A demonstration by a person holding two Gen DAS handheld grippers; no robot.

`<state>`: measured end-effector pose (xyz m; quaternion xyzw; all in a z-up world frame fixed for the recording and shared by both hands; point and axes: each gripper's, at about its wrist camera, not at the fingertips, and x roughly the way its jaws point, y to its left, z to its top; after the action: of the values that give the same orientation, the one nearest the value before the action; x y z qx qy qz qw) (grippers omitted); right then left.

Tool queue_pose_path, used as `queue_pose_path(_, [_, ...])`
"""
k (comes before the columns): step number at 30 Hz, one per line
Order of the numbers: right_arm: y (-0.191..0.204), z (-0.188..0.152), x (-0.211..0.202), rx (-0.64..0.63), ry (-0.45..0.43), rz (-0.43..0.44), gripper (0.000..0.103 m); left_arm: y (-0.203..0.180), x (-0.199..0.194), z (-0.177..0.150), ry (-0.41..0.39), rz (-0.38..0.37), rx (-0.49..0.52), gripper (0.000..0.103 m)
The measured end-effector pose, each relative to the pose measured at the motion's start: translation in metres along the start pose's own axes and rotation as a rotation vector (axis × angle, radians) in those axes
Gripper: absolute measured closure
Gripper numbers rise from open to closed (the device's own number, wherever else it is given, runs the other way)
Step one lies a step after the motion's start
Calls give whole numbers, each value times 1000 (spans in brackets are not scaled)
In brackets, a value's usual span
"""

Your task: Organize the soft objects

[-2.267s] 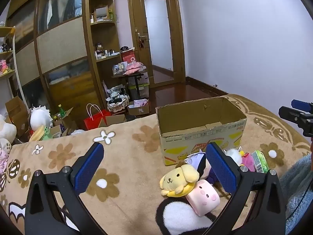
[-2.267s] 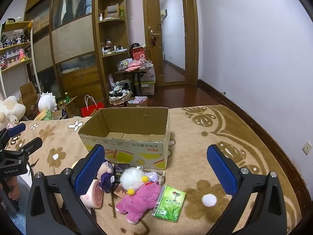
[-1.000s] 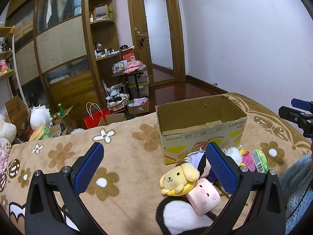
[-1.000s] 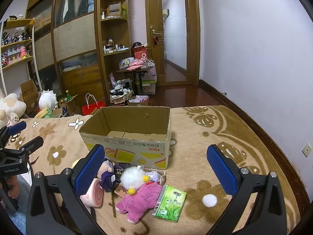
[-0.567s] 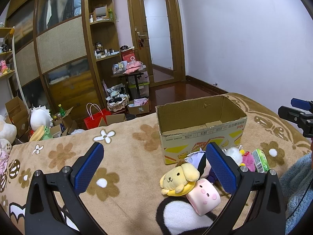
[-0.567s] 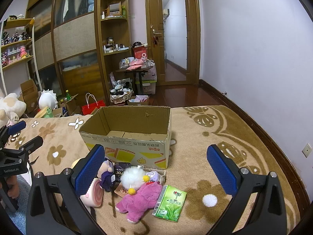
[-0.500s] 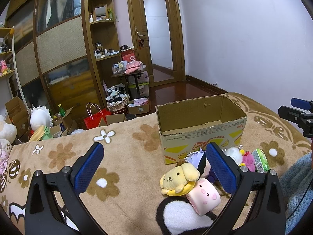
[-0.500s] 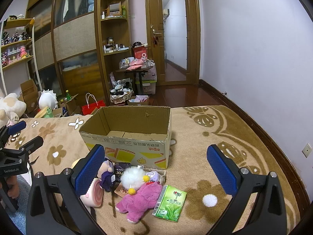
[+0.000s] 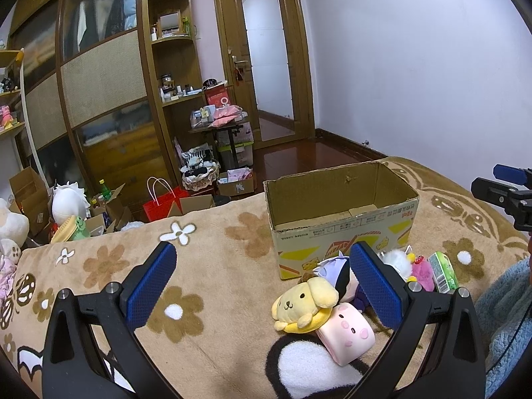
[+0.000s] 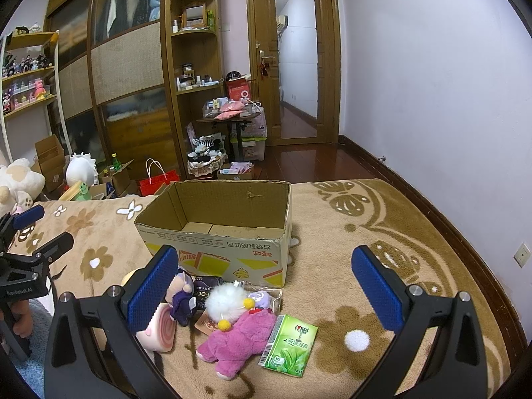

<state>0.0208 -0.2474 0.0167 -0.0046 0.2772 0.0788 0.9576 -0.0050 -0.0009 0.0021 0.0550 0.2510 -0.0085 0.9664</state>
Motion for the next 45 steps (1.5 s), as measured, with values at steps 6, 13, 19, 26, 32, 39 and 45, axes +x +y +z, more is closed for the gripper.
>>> queue_pose_path(6, [0,0,0,-1,0,1,0,0,-1,-1,-1,0,1,0])
queue_pose_path(13, [0,0,0,0,1,0,0,-1,-1,0,0,1,2,0])
queue_pose_path(19, [0,0,0,-1,1,0,0,0,-1,0,4,0,3,0])
queue_pose_path(26, [0,0,-1,-2,1,0,0,3,0,-1,11,-6,1,0])
queue_pose_path(32, [0,0,-1,-7,8,0,0,6,3,-1,28,-13,4,0])
queue_pose_path(39, [-1,-6,14,-8,63,17,0,-2,16,-2,100,-62,28,0])
queue_pose_path(45, [-5,-5,30,15,119,32,0,-8,34,1,174,-99,18,0])
